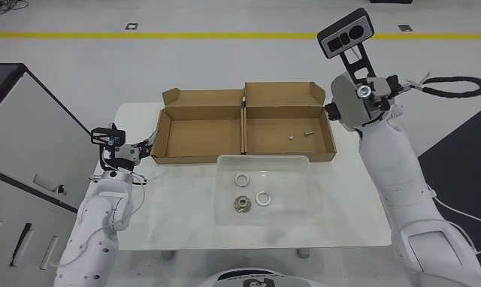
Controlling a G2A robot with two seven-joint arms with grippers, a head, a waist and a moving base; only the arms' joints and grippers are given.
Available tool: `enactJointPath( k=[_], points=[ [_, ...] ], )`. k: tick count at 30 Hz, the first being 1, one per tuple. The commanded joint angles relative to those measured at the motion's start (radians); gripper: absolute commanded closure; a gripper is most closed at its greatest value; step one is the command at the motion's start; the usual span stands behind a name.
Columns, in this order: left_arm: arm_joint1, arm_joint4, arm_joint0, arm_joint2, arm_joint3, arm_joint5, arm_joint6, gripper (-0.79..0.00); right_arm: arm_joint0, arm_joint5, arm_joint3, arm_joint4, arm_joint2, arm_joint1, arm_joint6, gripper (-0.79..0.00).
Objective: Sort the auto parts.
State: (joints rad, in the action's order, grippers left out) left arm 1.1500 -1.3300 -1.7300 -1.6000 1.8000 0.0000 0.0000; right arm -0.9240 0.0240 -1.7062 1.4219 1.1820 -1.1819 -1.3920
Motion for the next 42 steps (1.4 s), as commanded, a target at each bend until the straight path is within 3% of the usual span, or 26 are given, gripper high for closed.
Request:
enactJointPath(
  k=[1, 12, 17, 26, 31, 33, 35, 42],
  points=[
    [0.000, 0.000, 0.000, 0.000, 0.000, 0.000, 0.000, -0.785, 0.000, 0.000, 0.000, 0.000, 0.000, 0.000, 0.000, 0.000],
    [0.000, 0.000, 0.000, 0.000, 0.000, 0.000, 0.000, -0.785, 0.000, 0.000, 0.000, 0.000, 0.000, 0.000, 0.000, 0.000],
    [0.000, 0.000, 0.000, 0.000, 0.000, 0.000, 0.000, -0.785, -0.020, 0.000, -0.004, -0.124, 0.063, 0.011, 0.105, 0.000],
    [0.000, 0.000, 0.000, 0.000, 0.000, 0.000, 0.000, -0.785, -0.031, 0.139, 0.018, -0.640, 0.215, 0.065, 0.246, 0.000],
    [0.000, 0.000, 0.000, 0.000, 0.000, 0.000, 0.000, -0.785, 0.000, 0.222, 0.029, -0.978, 0.234, 0.094, 0.308, 0.000],
    [0.000, 0.000, 0.000, 0.000, 0.000, 0.000, 0.000, -0.785, 0.026, 0.229, 0.035, -1.145, 0.207, 0.103, 0.331, 0.000],
    [0.000, 0.000, 0.000, 0.000, 0.000, 0.000, 0.000, -0.785, 0.053, 0.252, 0.058, -1.216, 0.184, 0.105, 0.352, 0.000],
    [0.000, 0.000, 0.000, 0.000, 0.000, 0.000, 0.000, -0.785, 0.173, 0.242, 0.161, -1.596, -0.015, 0.099, 0.417, 0.000]
  ],
)
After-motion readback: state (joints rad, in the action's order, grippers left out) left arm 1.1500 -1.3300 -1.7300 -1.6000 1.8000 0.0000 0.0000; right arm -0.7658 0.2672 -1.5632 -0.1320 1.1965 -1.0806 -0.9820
